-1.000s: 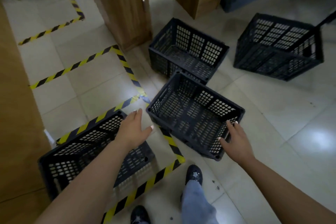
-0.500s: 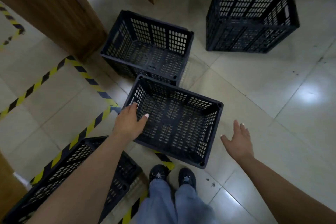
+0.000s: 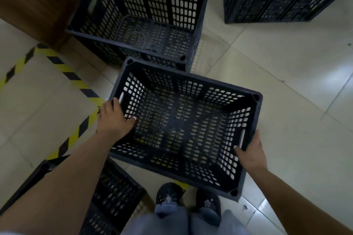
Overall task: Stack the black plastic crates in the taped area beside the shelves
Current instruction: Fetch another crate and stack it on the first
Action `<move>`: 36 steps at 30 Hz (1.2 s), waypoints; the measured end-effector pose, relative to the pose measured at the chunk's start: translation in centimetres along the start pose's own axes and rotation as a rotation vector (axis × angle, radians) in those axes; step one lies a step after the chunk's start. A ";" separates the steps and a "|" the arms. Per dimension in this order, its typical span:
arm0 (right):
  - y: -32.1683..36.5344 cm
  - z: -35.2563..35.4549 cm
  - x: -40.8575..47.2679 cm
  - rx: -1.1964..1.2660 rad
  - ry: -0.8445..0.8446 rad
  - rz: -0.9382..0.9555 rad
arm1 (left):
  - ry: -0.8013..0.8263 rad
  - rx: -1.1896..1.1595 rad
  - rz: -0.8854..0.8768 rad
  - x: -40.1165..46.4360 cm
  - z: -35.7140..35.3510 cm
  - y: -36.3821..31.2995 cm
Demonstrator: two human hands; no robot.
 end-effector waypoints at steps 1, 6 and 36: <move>-0.4 -0.3 0.6 0.017 -0.021 -0.010 | 0.009 -0.001 0.033 0.4 -0.9 0.4; -1.2 -1.4 1.9 0.163 -0.099 -0.001 | -0.033 -0.024 0.102 1.9 -3.3 1.1; 15.5 21.8 -16.4 -0.161 -0.248 0.418 | -0.136 -0.348 0.452 -23.0 15.5 6.3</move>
Point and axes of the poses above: each hand's wrist, its own x-axis towards the middle knuckle, its own z-axis out of the back of the hand, y = z × x, the point moved 6 cm from there along x, towards the middle knuckle, and after that the axes turned 2 degrees about -x, right-handed, at the moved point
